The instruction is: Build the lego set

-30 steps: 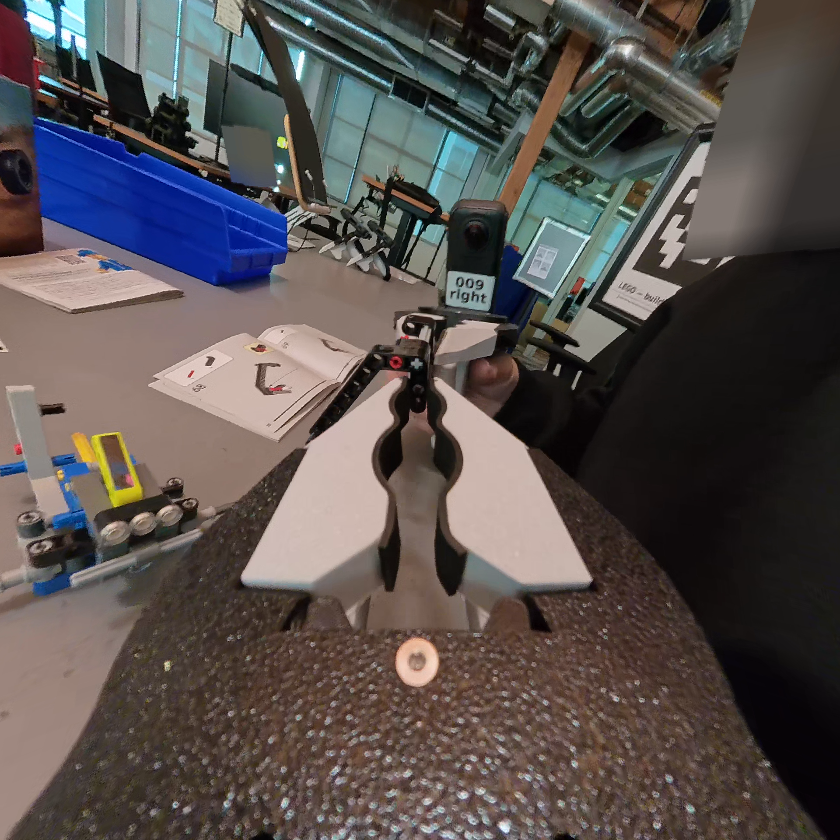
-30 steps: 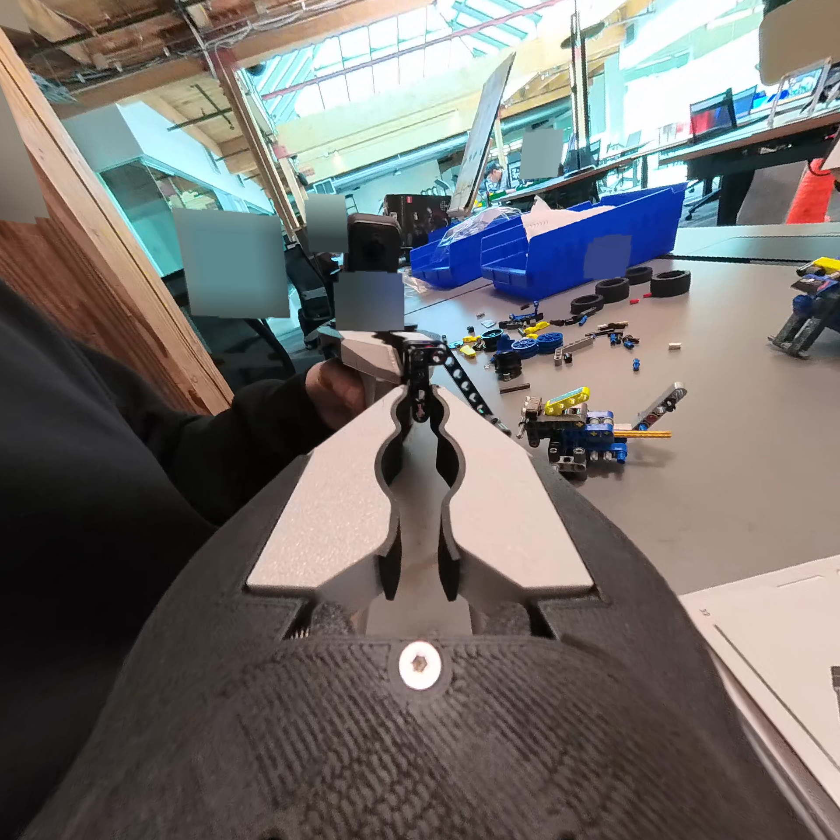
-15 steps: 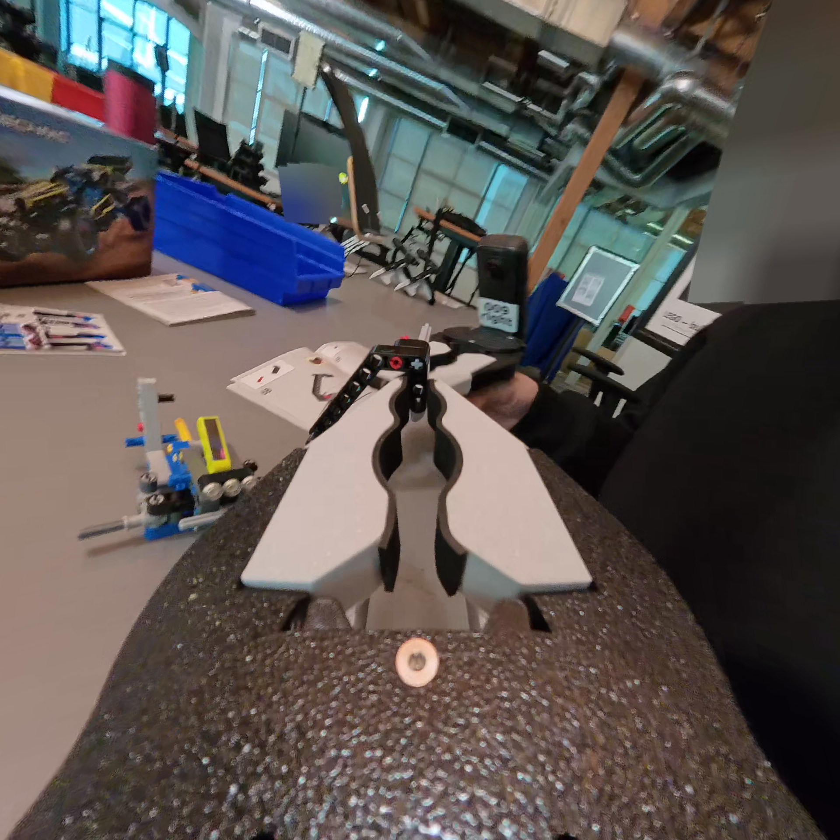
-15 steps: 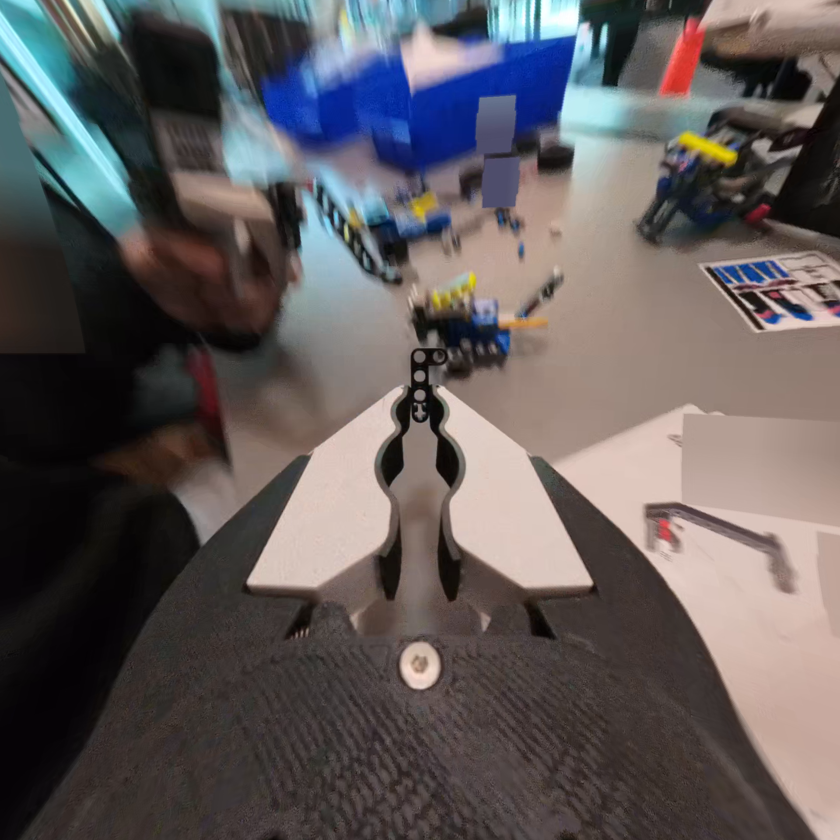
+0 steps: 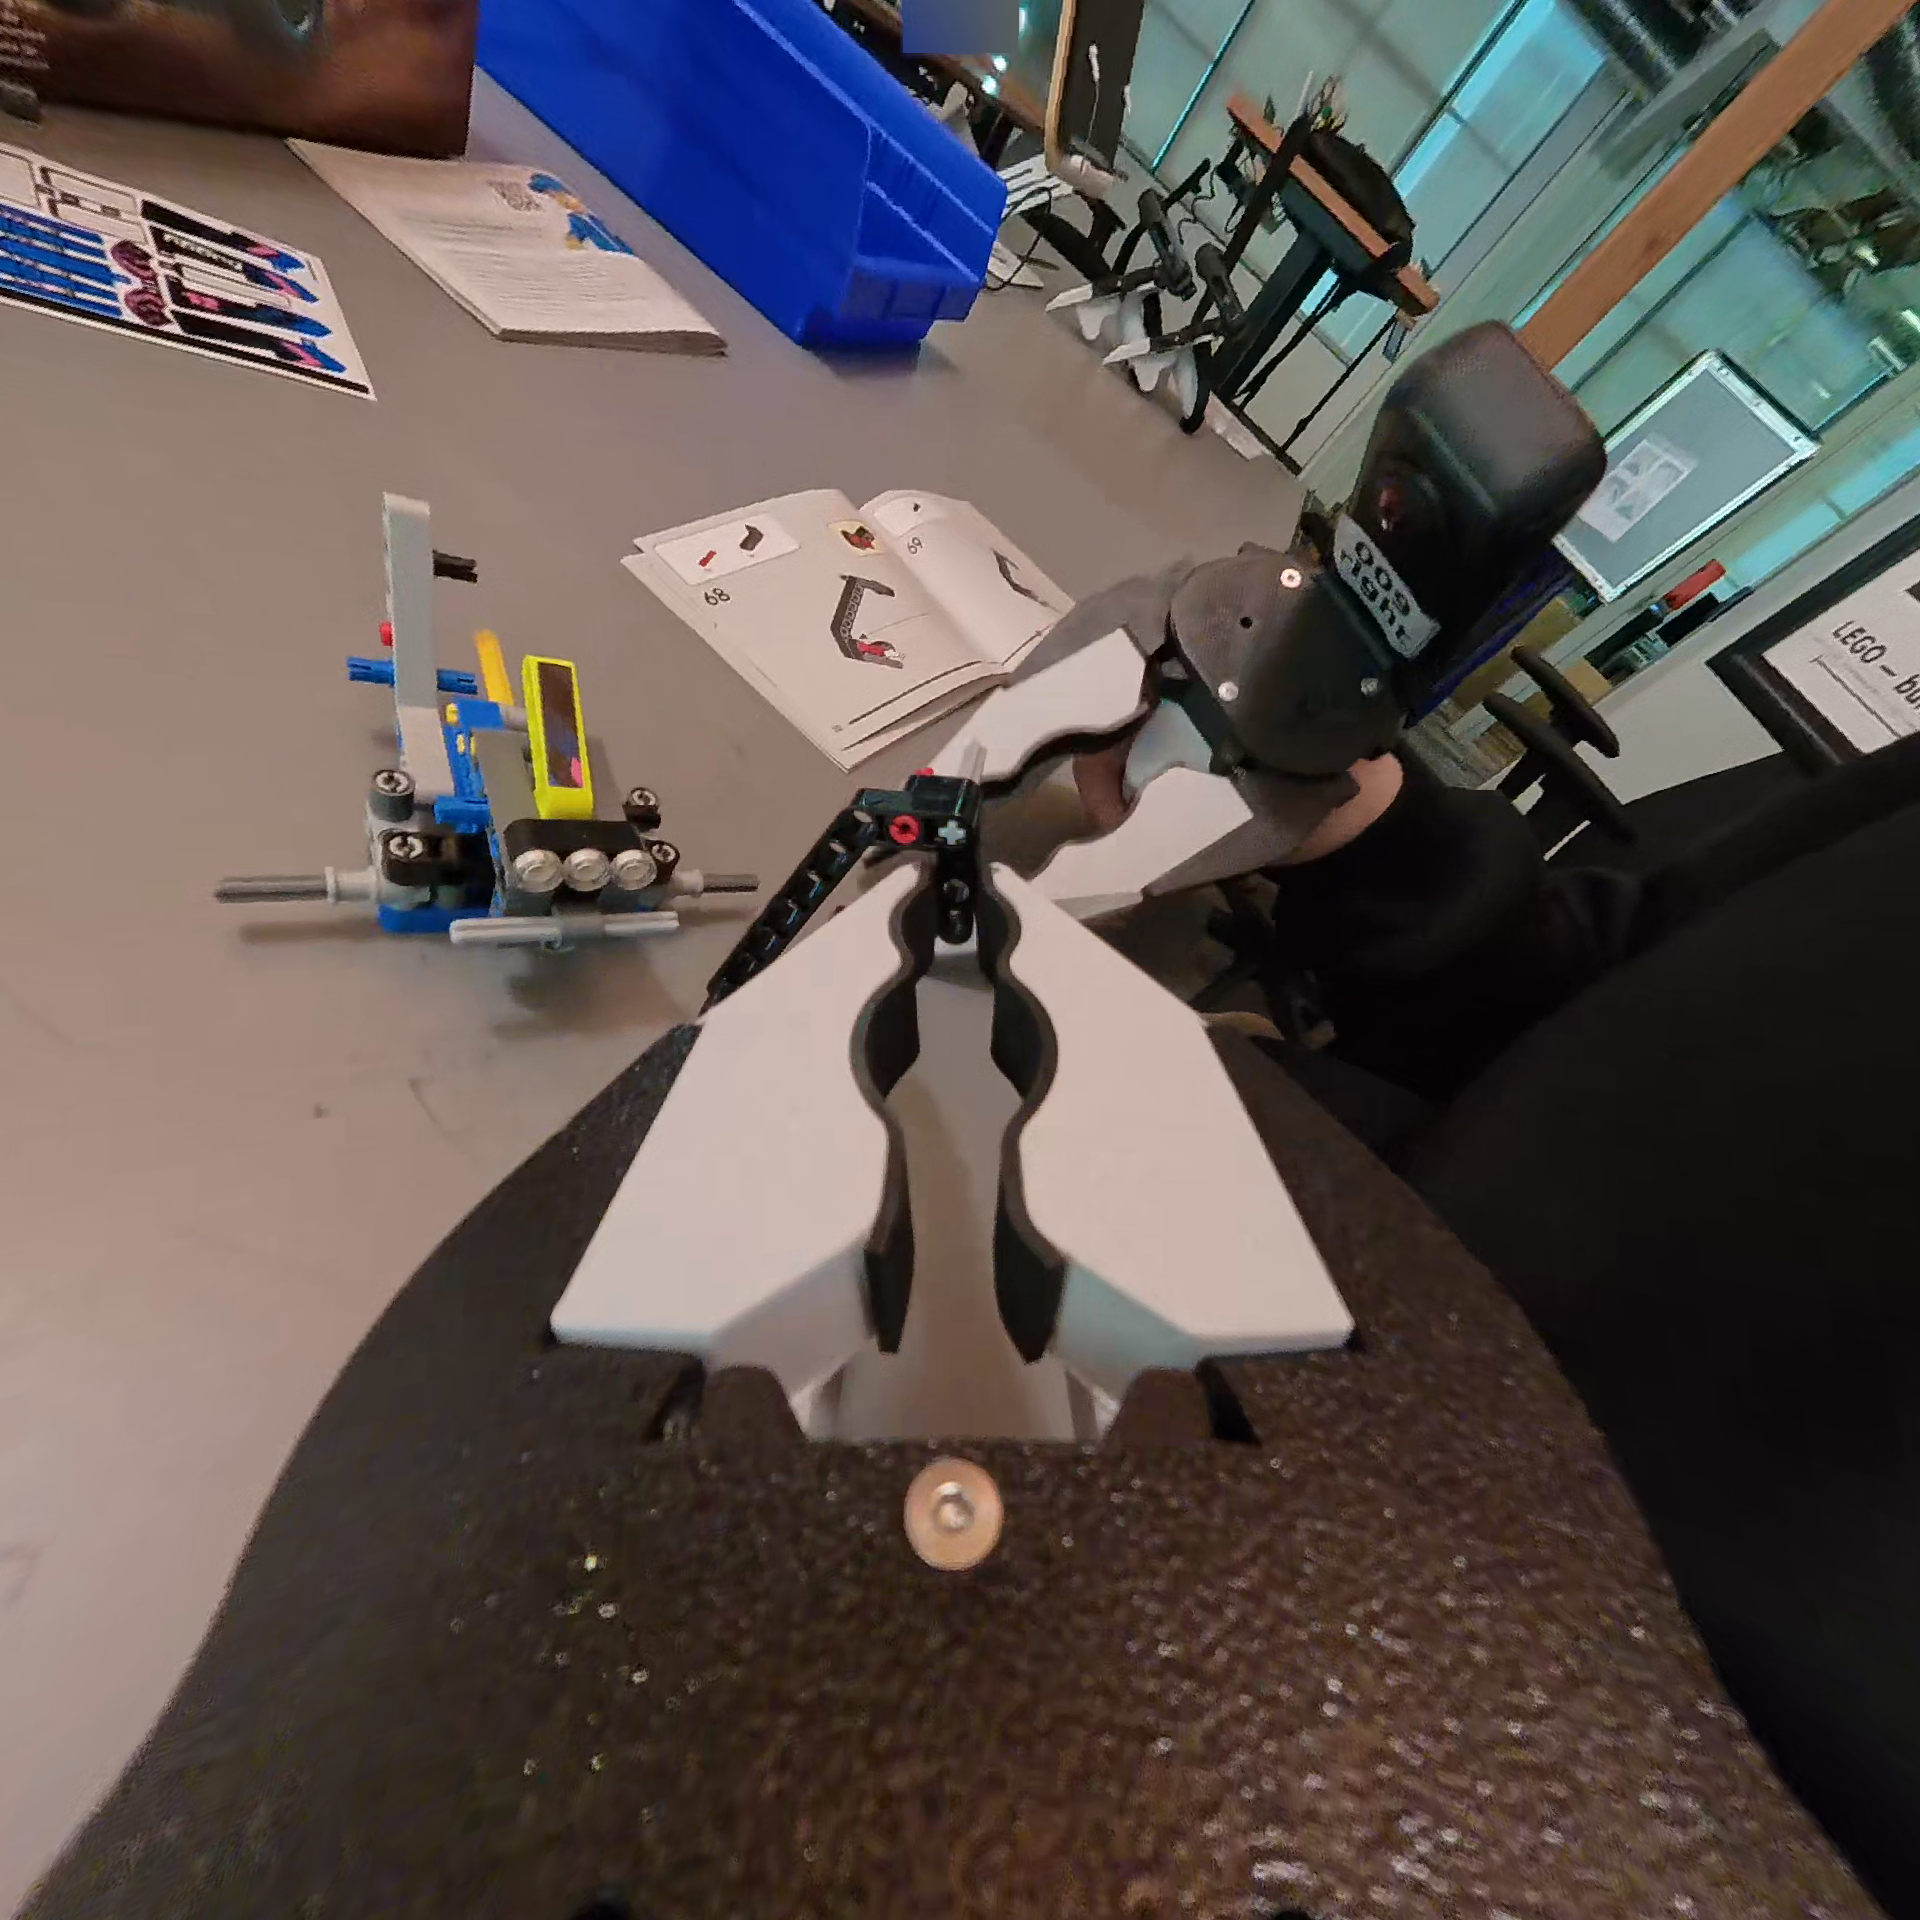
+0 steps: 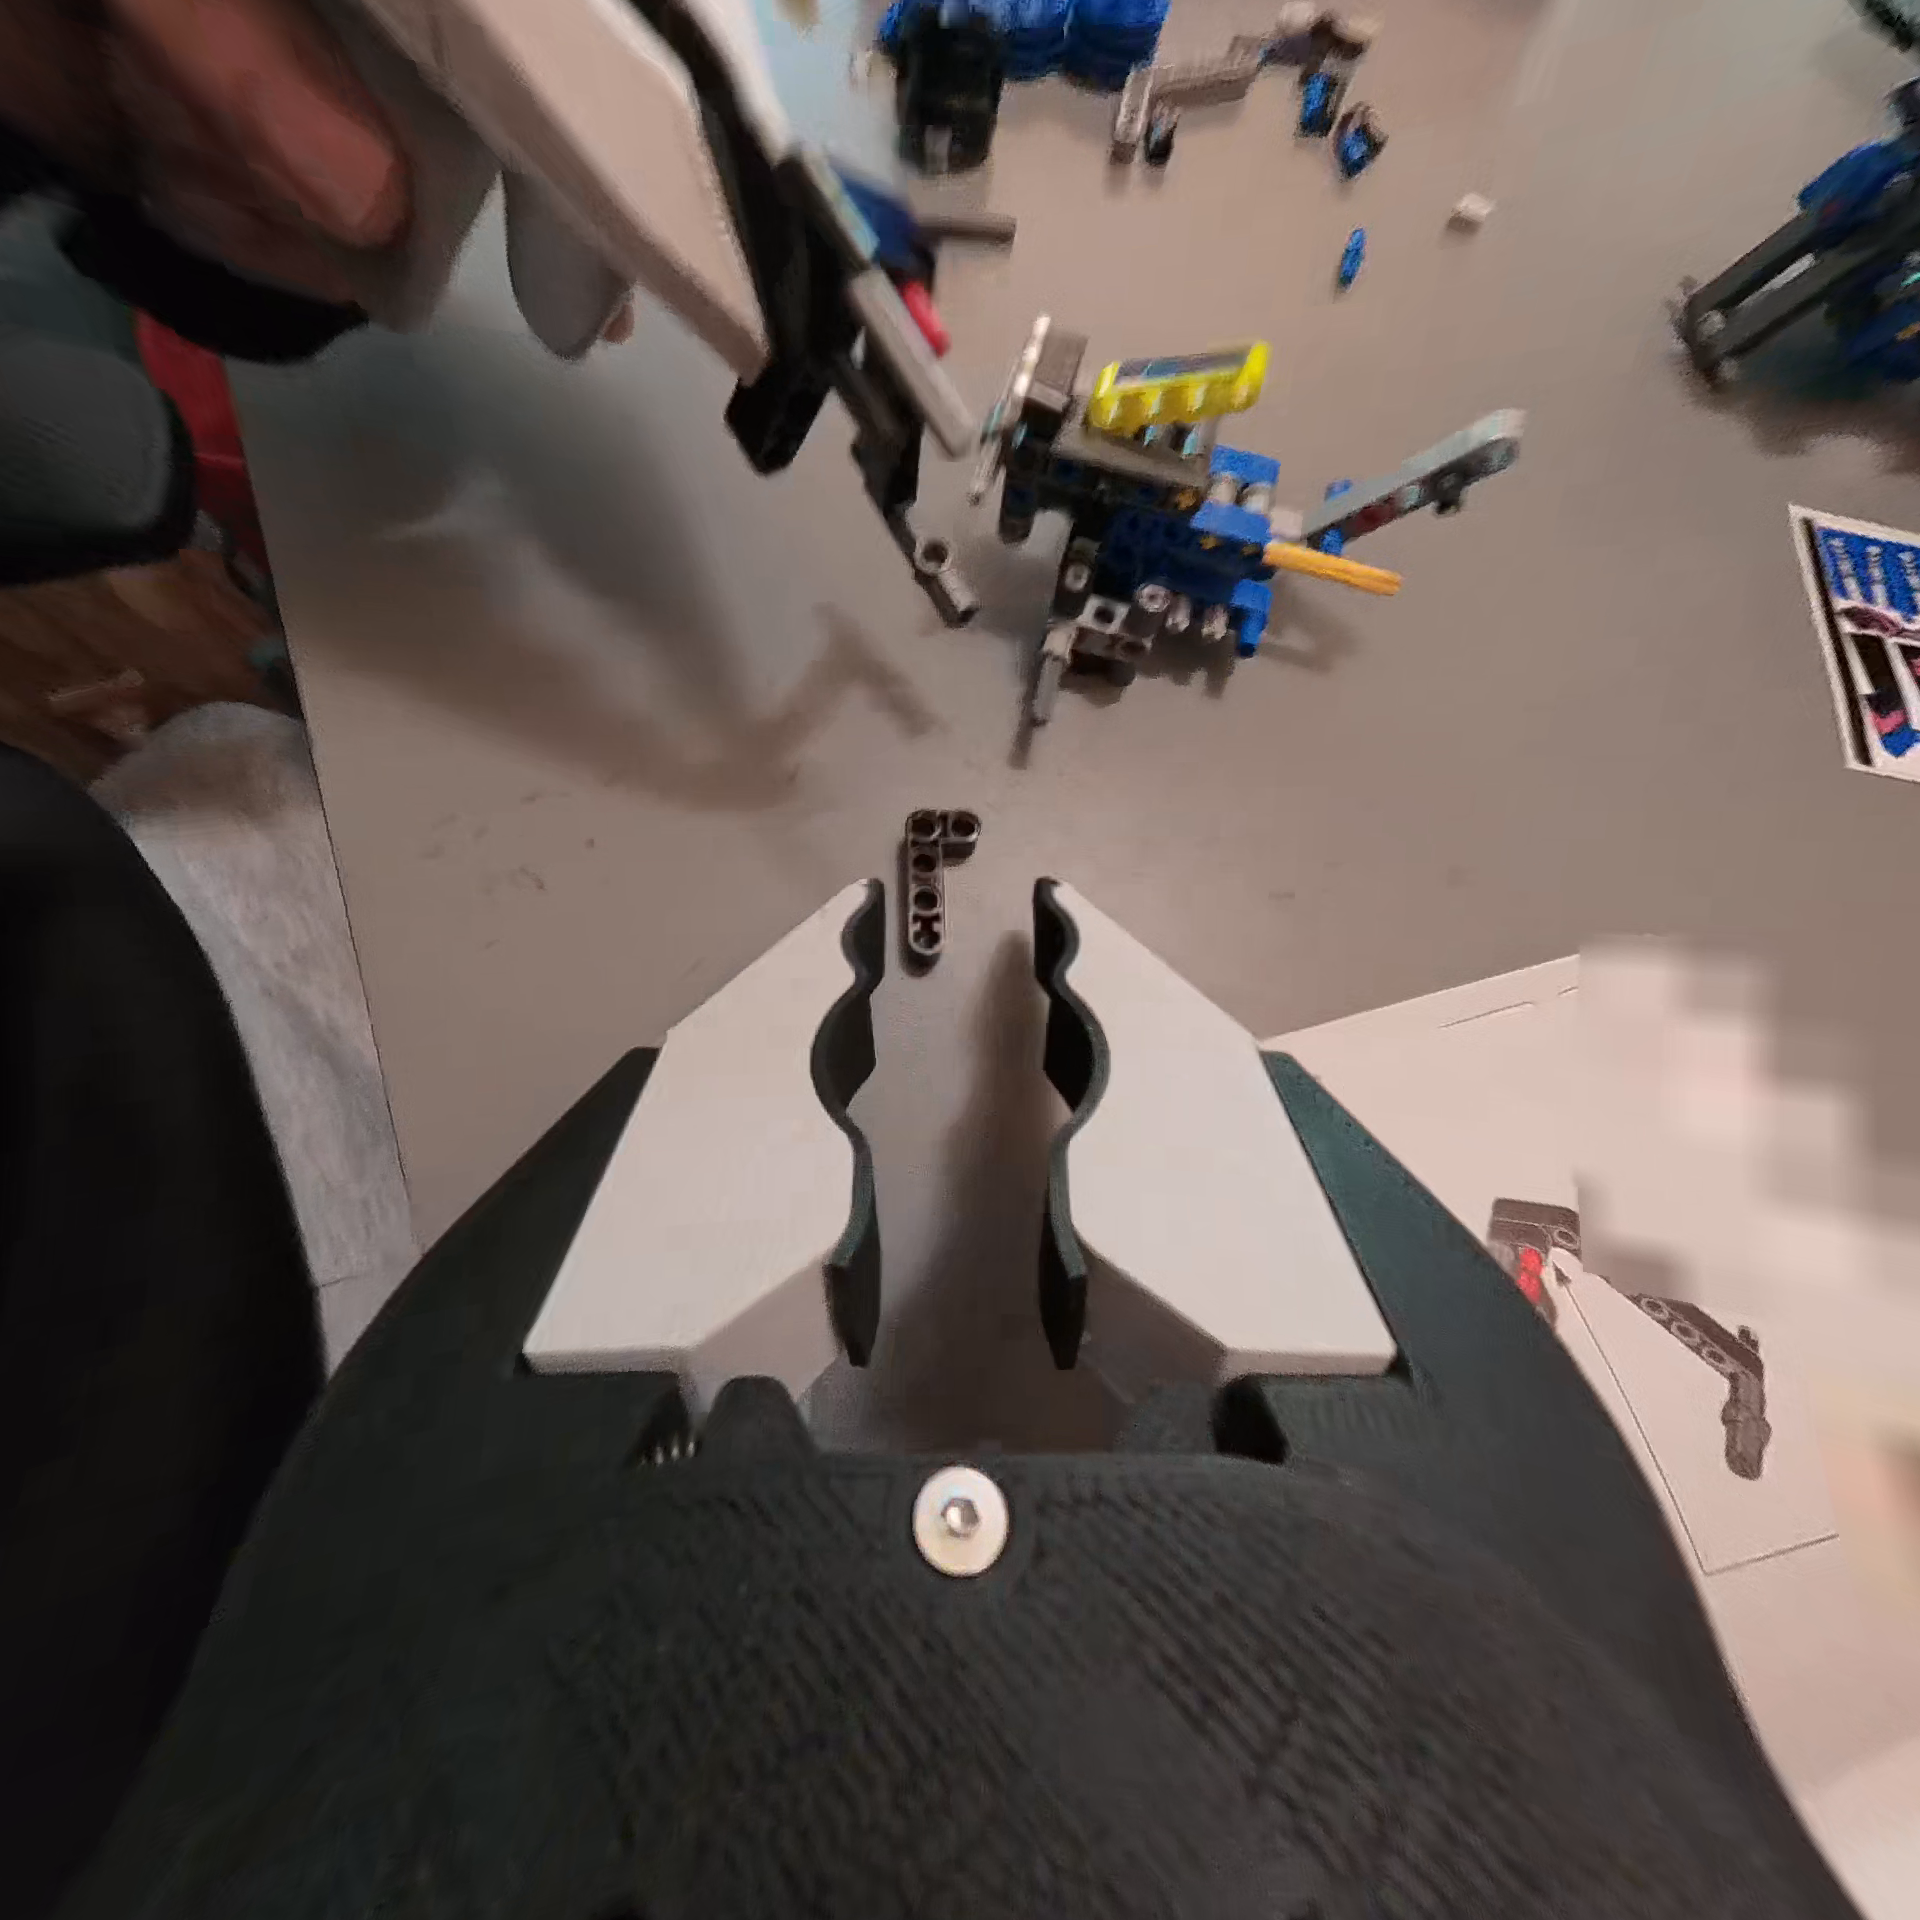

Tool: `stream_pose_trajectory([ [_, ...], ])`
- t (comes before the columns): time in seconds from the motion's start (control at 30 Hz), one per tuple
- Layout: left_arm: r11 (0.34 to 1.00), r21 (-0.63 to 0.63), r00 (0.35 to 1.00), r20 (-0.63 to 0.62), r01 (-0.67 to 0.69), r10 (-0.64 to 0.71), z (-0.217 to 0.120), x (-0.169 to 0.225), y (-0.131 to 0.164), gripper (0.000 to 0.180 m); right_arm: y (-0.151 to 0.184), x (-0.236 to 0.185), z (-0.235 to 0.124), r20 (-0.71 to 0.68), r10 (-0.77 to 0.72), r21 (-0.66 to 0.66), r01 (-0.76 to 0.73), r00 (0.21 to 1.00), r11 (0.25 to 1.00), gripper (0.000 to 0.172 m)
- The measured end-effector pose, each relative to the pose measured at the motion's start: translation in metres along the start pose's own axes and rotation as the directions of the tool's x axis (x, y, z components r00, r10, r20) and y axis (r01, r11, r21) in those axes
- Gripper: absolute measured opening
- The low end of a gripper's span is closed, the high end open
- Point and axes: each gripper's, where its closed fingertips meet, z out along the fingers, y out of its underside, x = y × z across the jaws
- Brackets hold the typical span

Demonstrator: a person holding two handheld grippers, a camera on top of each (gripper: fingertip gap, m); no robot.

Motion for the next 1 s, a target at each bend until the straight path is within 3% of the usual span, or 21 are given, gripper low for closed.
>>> stream_pose_trajectory([
  [0.03,1.000,0.003,1.000,-0.013,-0.001,0.001,0.000,0.002,-0.001,0.004,-0.009,-0.001,-0.005,0.022,0.033,0.062,-0.034,0.999,0.997,0.027],
  [0.13,1.000,0.012,0.998,-0.063,-0.018,0.019,0.002,0.013,-0.003,0.004,-0.047,-0.017,-0.024,0.247,0.181,0.304,-0.254,0.952,0.918,0.019],
  [0.2,0.999,0.019,0.995,-0.094,-0.034,0.036,0.003,0.020,-0.004,0.004,-0.062,-0.024,-0.033,0.400,0.249,0.365,-0.402,0.882,0.840,0.018],
  [0.27,0.999,0.006,0.993,-0.107,-0.048,0.049,0.004,0.024,-0.003,0.004,-0.068,-0.025,-0.039,0.465,0.255,0.388,-0.454,0.848,0.802,0.017],
  [0.43,0.997,-0.009,0.989,-0.126,-0.083,0.081,0.004,0.037,-0.005,0.004,-0.078,-0.029,-0.054,0.548,0.231,0.431,-0.507,0.804,0.746,0.013],
  [0.6,0.993,-0.028,0.984,-0.140,-0.113,0.108,0.006,0.047,-0.004,0.004,-0.082,-0.034,-0.058,0.579,0.196,0.447,-0.509,0.792,0.736,0.003],
  [0.87,0.977,-0.060,0.976,-0.092,-0.203,0.197,0.004,0.050,-0.004,0.004,-0.082,-0.039,-0.058,0.589,0.148,0.461,-0.481,0.795,0.746,0.002],
  [1.0,0.974,-0.002,0.967,-0.121,-0.227,0.225,0.000,0.052,-0.009,0.004,-0.088,-0.039,-0.061,0.591,0.138,0.475,-0.482,0.795,0.736,0.002],
])
